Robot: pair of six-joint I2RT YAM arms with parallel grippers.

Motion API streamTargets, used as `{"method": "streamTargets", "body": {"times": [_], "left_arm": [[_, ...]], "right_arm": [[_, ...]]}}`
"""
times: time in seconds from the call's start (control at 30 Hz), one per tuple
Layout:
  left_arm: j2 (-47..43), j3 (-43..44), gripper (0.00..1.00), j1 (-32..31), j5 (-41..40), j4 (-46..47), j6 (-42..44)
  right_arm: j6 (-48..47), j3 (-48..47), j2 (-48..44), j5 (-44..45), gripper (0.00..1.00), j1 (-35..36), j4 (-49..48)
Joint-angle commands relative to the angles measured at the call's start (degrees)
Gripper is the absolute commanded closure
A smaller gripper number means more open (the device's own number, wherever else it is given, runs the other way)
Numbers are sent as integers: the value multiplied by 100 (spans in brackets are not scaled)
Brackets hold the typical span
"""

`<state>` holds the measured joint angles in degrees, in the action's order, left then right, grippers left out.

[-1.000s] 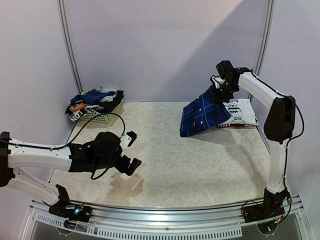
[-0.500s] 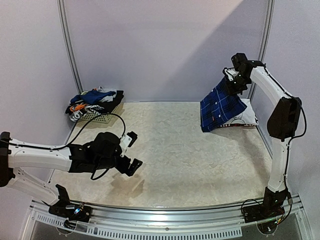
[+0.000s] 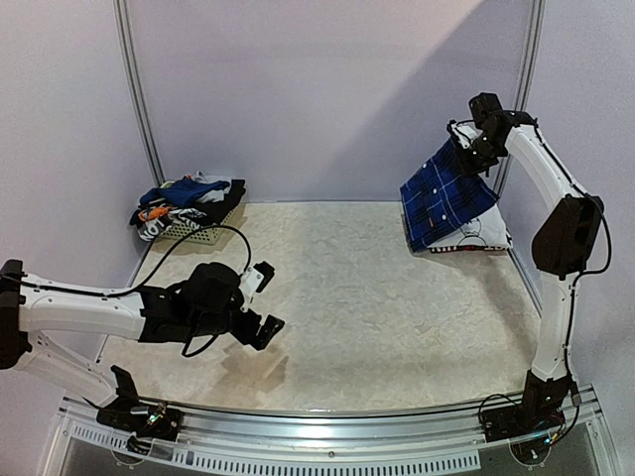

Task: Fold and stack the mixed laundry pile
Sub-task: Place the square-folded shirt at the corner of the board.

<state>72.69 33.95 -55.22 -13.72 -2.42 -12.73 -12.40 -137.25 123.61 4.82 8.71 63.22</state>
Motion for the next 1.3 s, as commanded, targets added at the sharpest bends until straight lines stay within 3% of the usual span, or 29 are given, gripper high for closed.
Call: {"method": "streamTargets", "body": {"times": [0.0,0.53,1.1,1.27], "left_arm": [[46,-5,0,-33,-4,57,-10],[58,-28,1,-41,19,27,-24],[84,4,1,-70,32,5,-24],[147,28,1,-77,33,20,-19]], "right_arm": [[-108,-136,174,98,100,-275,-22],[-650,-118,1058,52,100,-1053,-450],[-1196,23,1332,272,100,-1513,-1068],[-999,23,1335,617,92,-1513,-1294]]}}
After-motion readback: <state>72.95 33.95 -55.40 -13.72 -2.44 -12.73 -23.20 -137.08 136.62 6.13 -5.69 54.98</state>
